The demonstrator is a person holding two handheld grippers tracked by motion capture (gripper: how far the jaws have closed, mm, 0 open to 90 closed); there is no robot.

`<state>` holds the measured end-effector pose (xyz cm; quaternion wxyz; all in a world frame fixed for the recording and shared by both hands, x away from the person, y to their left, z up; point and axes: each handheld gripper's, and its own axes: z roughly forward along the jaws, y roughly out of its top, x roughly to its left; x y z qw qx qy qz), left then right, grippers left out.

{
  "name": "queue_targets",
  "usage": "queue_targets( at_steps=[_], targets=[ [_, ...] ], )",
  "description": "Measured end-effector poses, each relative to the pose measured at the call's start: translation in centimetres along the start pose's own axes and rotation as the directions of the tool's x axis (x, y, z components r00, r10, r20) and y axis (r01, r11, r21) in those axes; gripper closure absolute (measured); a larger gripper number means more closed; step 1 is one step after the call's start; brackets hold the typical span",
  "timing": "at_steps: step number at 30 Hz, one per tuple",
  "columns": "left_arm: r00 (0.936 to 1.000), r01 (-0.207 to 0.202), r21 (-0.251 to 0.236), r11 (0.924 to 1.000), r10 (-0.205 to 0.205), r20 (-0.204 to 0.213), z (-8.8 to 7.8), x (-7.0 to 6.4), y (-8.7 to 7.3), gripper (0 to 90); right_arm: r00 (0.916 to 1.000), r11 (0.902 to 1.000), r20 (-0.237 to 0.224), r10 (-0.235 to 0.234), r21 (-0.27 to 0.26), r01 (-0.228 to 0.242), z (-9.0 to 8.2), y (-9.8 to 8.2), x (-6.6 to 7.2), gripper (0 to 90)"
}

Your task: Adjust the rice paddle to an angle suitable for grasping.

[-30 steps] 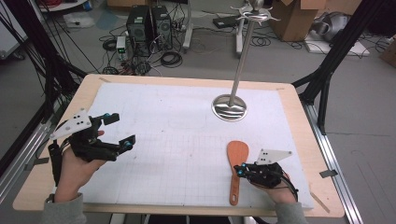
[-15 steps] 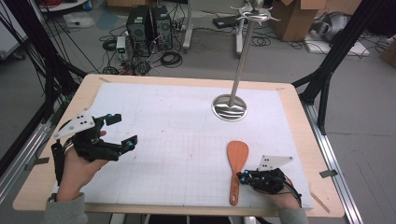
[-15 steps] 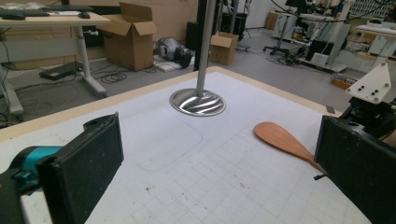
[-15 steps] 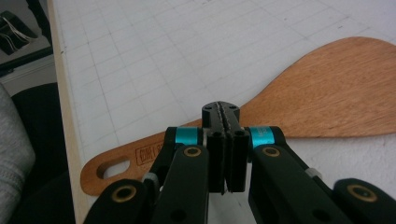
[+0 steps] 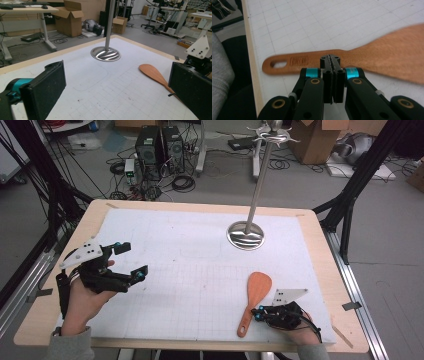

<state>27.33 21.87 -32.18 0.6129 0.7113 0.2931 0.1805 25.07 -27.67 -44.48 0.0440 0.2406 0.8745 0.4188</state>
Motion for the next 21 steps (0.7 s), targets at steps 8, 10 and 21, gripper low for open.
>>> queue_targets(
  at_steps=[8,10,21],
  targets=[
    [0.9999,-0.003,0.002,1.0000,0.003,-0.011,-0.6,-0.1,-0.1,1.8,0.9992,0.9999,0.041,0.002,0.016,-0.003,1.4,1.1,0.3,89.3],
    [0.9999,-0.001,-0.001,1.0000,0.001,-0.017,-0.8,-0.1,-0.1,1.8,0.9987,0.9998,0.051,0.005,0.017,-0.006,1.6,1.3,0.3,89.3],
    [0.9992,0.001,0.005,1.0000,-0.001,-0.039,-1.6,0.0,-0.4,1.8,0.9987,0.9997,0.050,-0.008,0.022,0.006,3.3,2.7,0.7,89.3]
  ],
)
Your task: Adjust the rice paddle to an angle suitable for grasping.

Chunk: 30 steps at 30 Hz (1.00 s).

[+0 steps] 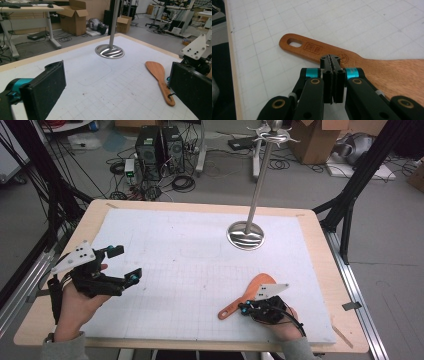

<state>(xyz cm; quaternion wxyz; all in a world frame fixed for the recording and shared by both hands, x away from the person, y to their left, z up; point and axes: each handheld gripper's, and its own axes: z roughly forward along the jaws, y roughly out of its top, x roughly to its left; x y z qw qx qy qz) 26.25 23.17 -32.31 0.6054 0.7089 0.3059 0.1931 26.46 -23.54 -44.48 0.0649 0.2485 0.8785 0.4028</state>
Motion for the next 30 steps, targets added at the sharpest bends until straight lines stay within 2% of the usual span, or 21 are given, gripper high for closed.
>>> queue_targets(
  at_steps=[11,21,23,26,28,30],
  targets=[
    [0.9996,0.005,0.007,1.0000,-0.005,-0.027,-1.1,0.1,-0.4,1.8,0.9999,1.0000,0.017,0.002,0.008,-0.002,1.8,1.7,0.3,89.3],
    [0.9984,0.013,0.007,0.9999,-0.012,-0.055,-2.4,0.1,-0.8,1.8,0.9972,0.9992,0.064,0.039,-0.007,-0.039,3.1,2.8,-0.3,89.3],
    [0.9979,0.011,0.011,0.9999,-0.010,-0.064,-2.7,0.1,-1.0,1.8,0.9972,0.9991,0.060,0.043,-0.006,-0.043,3.2,2.9,-0.4,89.3],
    [0.9974,0.020,0.003,0.9998,-0.020,-0.069,-3.1,0.1,-1.0,1.8,0.9973,0.9983,0.055,0.049,-0.036,-0.047,2.6,3.3,-0.8,89.3],
    [0.9972,0.018,0.008,0.9998,-0.017,-0.073,-3.2,0.1,-1.1,1.8,0.9955,0.9956,0.068,0.066,-0.071,-0.061,1.8,3.6,-1.3,89.3],
    [0.9970,0.022,0.008,0.9997,-0.021,-0.074,-3.2,0.2,-1.2,1.8,0.9940,0.9954,0.087,0.065,-0.075,-0.059,1.1,3.8,-2.0,89.3]
  ],
)
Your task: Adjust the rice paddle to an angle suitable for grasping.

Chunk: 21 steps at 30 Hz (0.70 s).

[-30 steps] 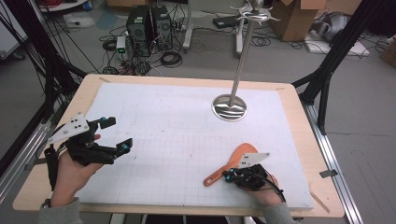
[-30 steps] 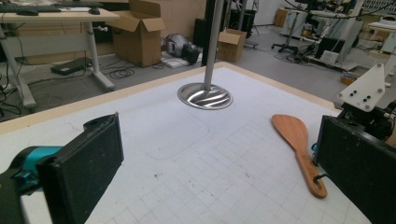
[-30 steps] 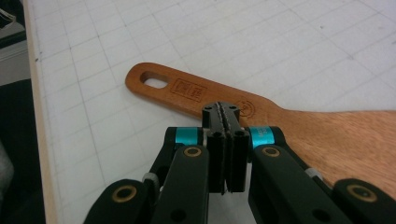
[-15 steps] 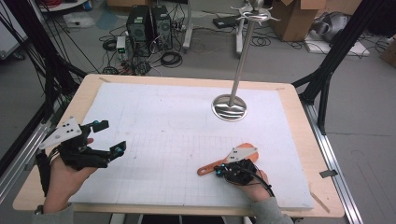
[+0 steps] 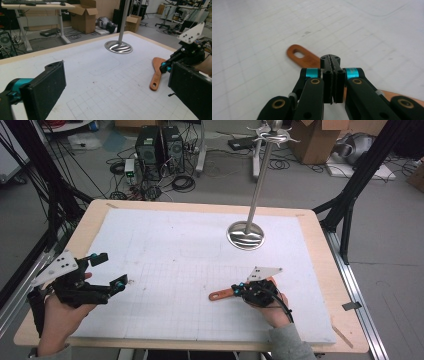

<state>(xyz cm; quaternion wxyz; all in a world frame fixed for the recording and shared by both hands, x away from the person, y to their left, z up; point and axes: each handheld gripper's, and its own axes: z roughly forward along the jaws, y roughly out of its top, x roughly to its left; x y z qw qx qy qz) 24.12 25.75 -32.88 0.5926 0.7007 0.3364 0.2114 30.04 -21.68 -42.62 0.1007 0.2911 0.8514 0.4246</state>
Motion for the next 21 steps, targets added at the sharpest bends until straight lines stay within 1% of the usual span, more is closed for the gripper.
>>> queue_targets(
  at_steps=[1,4,5,10,12,15,17,19,21],
  targets=[
    [1.0000,0.000,0.002,1.0000,0.000,-0.002,0.0,0.0,0.0,1.8,0.9998,1.0000,0.018,0.001,0.003,-0.001,-0.2,0.1,-0.5,89.3],
    [1.0000,0.002,0.004,1.0000,-0.002,-0.001,0.2,-0.1,0.0,1.8,0.9991,0.9995,0.031,0.029,-0.011,-0.028,-0.1,0.2,-1.7,89.3],
    [1.0000,0.000,0.006,1.0000,0.000,-0.002,0.3,-0.1,0.0,1.8,0.9987,0.9996,0.041,0.029,-0.004,-0.029,0.0,0.3,-2.1,89.3],
    [1.0000,0.000,0.011,0.9999,0.000,0.003,0.6,-0.1,-0.1,1.8,0.9968,0.9982,0.079,0.014,0.058,-0.019,0.6,1.0,-3.2,89.3],
    [1.0000,0.001,0.014,0.9999,-0.001,0.006,0.7,-0.1,-0.1,1.8,0.9961,0.9969,0.085,0.024,0.072,-0.030,0.8,1.2,-3.7,89.3],
    [0.9999,0.001,0.015,0.9999,-0.002,0.011,0.9,-0.2,-0.1,1.8,0.9939,0.9922,0.109,0.015,0.122,-0.028,1.4,1.4,-4.3,89.3],
    [0.9999,0.000,0.016,0.9999,0.000,0.013,1.0,-0.2,-0.1,1.8,0.9921,0.9914,0.123,0.027,0.123,-0.042,1.5,1.3,-4.8,89.3],
    [0.9999,-0.003,0.018,0.9998,0.003,0.016,1.1,-0.3,-0.2,1.8,0.9913,0.9896,0.126,0.040,0.132,-0.057,1.6,1.2,-5.1,89.3],
    [0.9998,-0.002,0.024,0.9997,0.002,0.018,1.2,-0.3,-0.2,1.8,0.9909,0.9874,0.129,0.038,0.147,-0.057,1.7,1.1,-5.3,89.3]
  ],
)
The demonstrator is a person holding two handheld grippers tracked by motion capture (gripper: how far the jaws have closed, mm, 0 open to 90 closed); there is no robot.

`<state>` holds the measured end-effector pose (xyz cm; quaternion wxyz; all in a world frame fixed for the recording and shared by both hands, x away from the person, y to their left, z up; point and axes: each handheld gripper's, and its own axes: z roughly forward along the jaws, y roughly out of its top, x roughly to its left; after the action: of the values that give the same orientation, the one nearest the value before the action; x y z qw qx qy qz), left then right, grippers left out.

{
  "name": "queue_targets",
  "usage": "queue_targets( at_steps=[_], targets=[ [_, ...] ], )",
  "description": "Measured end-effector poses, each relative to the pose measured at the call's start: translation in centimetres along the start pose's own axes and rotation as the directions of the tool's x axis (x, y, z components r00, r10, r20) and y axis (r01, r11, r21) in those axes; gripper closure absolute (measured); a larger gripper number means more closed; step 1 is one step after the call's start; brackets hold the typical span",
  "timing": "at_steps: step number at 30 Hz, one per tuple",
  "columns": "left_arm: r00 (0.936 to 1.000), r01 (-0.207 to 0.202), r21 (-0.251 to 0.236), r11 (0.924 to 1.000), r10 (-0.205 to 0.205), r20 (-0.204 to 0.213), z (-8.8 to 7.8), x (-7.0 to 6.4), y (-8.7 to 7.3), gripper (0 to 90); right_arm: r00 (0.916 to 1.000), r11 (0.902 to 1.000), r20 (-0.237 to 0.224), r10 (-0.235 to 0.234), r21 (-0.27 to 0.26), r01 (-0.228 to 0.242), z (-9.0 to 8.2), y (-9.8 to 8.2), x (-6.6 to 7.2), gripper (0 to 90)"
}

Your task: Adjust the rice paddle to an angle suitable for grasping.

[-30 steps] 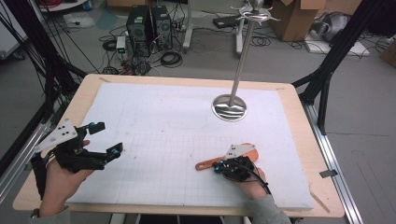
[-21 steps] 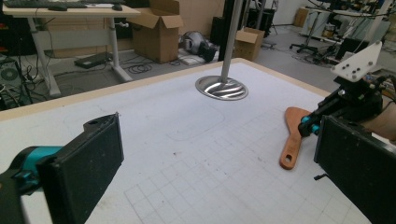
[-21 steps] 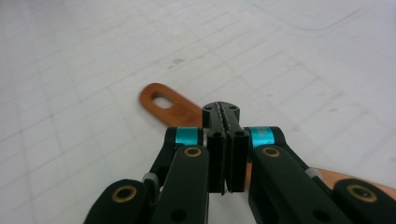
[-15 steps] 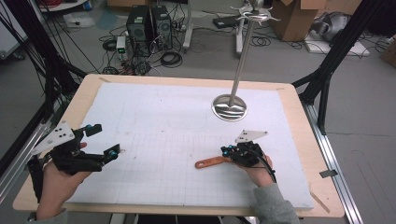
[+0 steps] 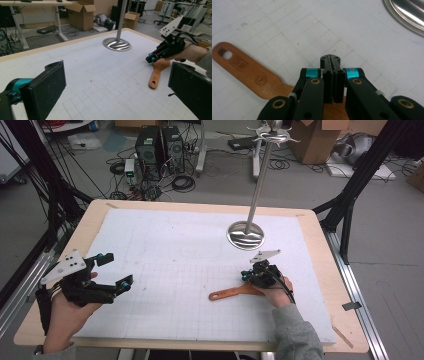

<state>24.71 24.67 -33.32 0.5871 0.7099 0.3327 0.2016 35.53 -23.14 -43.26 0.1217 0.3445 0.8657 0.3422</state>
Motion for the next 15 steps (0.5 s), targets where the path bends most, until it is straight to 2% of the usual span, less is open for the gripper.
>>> queue_targets(
  at_steps=[8,15],
  targets=[
    [1.0000,0.000,0.008,1.0000,0.000,0.004,0.2,0.0,-0.1,1.8,0.9999,0.9996,0.013,-0.003,0.027,0.002,-0.2,-0.4,-0.3,89.4],
    [1.0000,-0.003,0.011,0.9999,0.003,0.009,0.5,-0.1,-0.1,1.8,0.9998,0.9997,0.012,0.013,0.022,-0.013,-1.2,-1.6,-0.4,89.4]
  ],
)
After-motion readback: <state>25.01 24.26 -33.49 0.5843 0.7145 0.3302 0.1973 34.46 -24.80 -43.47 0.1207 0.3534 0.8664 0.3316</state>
